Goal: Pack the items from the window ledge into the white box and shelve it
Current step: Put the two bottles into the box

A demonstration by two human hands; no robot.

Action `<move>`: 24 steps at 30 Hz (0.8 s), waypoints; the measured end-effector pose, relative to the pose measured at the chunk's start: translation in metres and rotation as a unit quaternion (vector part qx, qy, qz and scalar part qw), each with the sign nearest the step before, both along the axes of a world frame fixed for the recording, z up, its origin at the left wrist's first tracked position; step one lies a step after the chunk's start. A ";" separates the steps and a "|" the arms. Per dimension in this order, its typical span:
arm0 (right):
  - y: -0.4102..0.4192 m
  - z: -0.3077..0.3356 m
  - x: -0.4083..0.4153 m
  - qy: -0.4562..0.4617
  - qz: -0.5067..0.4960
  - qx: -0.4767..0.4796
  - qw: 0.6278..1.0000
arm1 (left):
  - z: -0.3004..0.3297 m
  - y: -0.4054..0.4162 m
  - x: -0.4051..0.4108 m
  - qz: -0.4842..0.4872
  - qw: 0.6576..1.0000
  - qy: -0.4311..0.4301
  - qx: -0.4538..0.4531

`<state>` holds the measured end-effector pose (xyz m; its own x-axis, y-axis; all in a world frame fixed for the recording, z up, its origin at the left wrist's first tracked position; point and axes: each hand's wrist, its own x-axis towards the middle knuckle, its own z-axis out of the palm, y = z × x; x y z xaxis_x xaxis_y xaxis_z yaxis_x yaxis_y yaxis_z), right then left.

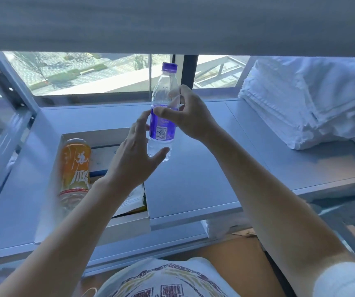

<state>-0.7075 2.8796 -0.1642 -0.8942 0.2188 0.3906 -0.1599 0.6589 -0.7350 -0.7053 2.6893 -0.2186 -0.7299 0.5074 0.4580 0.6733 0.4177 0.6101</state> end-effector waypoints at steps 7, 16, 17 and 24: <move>-0.051 0.007 -0.003 -0.041 0.065 -0.055 0.996 | 0.000 -0.049 0.013 0.027 0.999 -0.023 0.040; -0.116 -0.033 -0.006 -0.156 0.141 -0.142 0.967 | -0.028 -0.114 0.036 0.116 0.992 -0.041 0.009; -0.122 -0.040 -0.005 -0.169 0.144 -0.156 0.963 | -0.032 -0.119 0.040 0.125 0.991 -0.049 -0.002; -0.148 -0.082 -0.005 -0.256 0.111 -0.236 0.931 | -0.049 -0.139 0.060 0.161 0.981 -0.094 -0.060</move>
